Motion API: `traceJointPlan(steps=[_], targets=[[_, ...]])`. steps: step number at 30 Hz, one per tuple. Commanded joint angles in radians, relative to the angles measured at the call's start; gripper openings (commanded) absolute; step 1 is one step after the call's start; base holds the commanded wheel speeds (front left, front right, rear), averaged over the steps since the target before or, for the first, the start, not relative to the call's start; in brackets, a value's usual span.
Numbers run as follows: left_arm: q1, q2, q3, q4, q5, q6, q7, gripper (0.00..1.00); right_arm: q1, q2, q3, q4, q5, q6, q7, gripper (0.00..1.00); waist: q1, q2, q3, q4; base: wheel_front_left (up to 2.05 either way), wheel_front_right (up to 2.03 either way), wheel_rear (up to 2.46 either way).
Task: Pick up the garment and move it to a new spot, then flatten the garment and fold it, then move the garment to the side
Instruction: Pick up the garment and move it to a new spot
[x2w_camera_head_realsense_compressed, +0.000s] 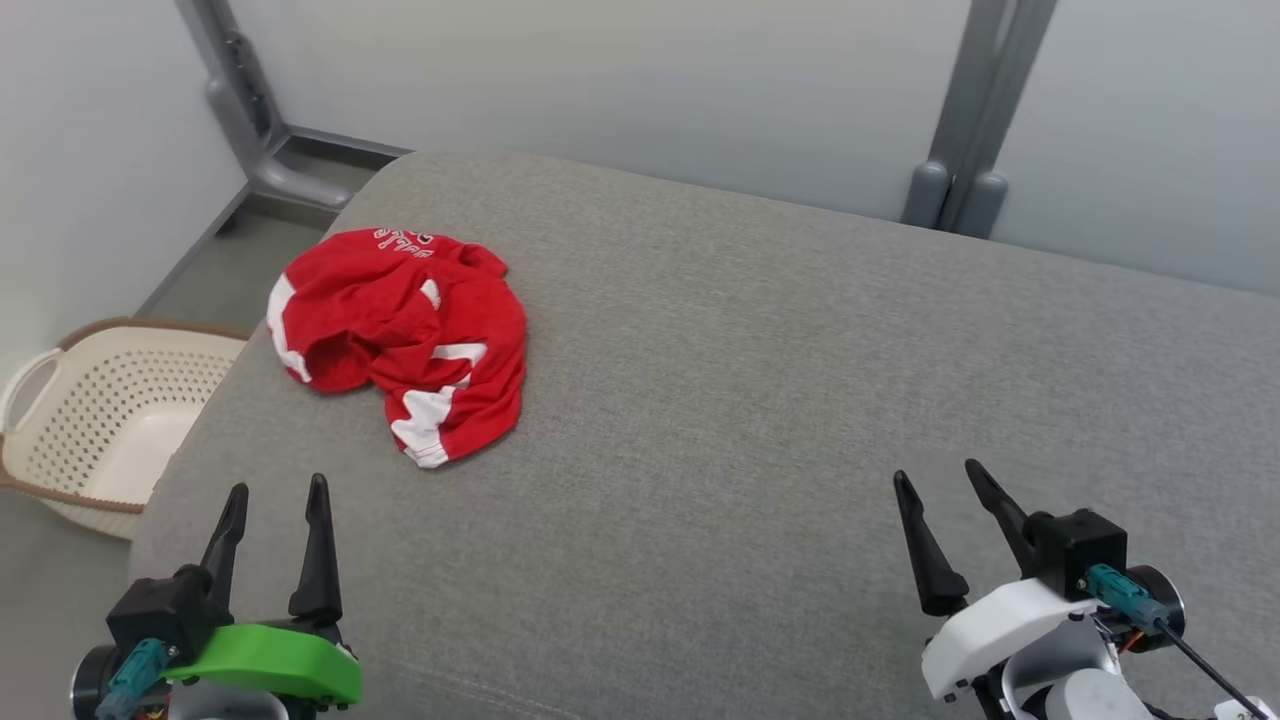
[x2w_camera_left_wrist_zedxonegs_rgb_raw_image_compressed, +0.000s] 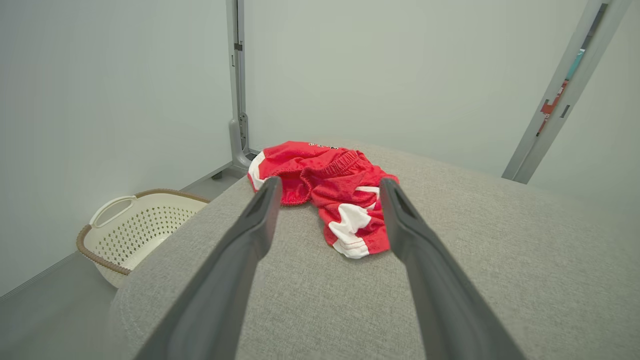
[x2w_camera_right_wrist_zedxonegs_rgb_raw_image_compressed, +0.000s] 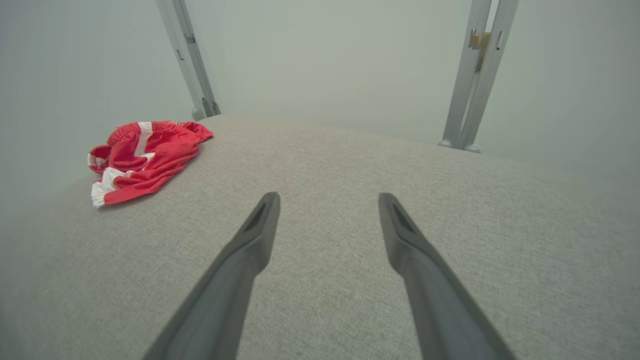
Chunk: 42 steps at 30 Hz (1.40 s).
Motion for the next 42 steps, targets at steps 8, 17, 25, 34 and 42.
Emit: traceJointPlan(steps=[8, 17, 25, 34, 42], targets=[[0.017, -0.006, 0.015, -0.01, 0.009, -0.002, 0.0, 1.0, -0.017, 0.002, -0.001, 0.023, 0.002, -0.001, -0.018, 1.0, 0.0, 0.0, 0.005, 0.117, 0.0, 0.0, 0.0], [0.005, -0.014, 0.025, 0.002, 0.006, -0.002, 0.0, 1.0, -0.015, -0.004, 0.0, 0.031, 0.001, -0.001, -0.013, 1.0, 0.0, 0.0, -0.005, 0.115, 0.0, 0.0, 0.0], [-0.058, -0.001, -0.015, 0.047, -0.01, -0.002, 0.007, 1.0, -0.017, -0.003, 0.007, 0.028, 0.003, -0.001, -0.009, 1.0, 0.0, 0.0, -0.002, 0.077, 0.0, 0.0, 0.0], [-0.362, 0.002, -0.041, 0.269, -0.106, -0.002, 0.165, 1.0, -0.079, -0.041, 0.04, -0.024, -0.015, -0.001, 0.033, 1.0, 0.0, 0.0, 0.11, -0.017, 0.0, 0.0, 0.0], [-0.646, 0.044, 0.0, 0.49, -0.169, 0.003, 0.254, 1.0, -0.178, -0.127, 0.101, -0.106, -0.011, -0.001, 0.1, 1.0, 0.0, 0.0, 0.294, -0.171, 0.0, 0.0, 0.0]])
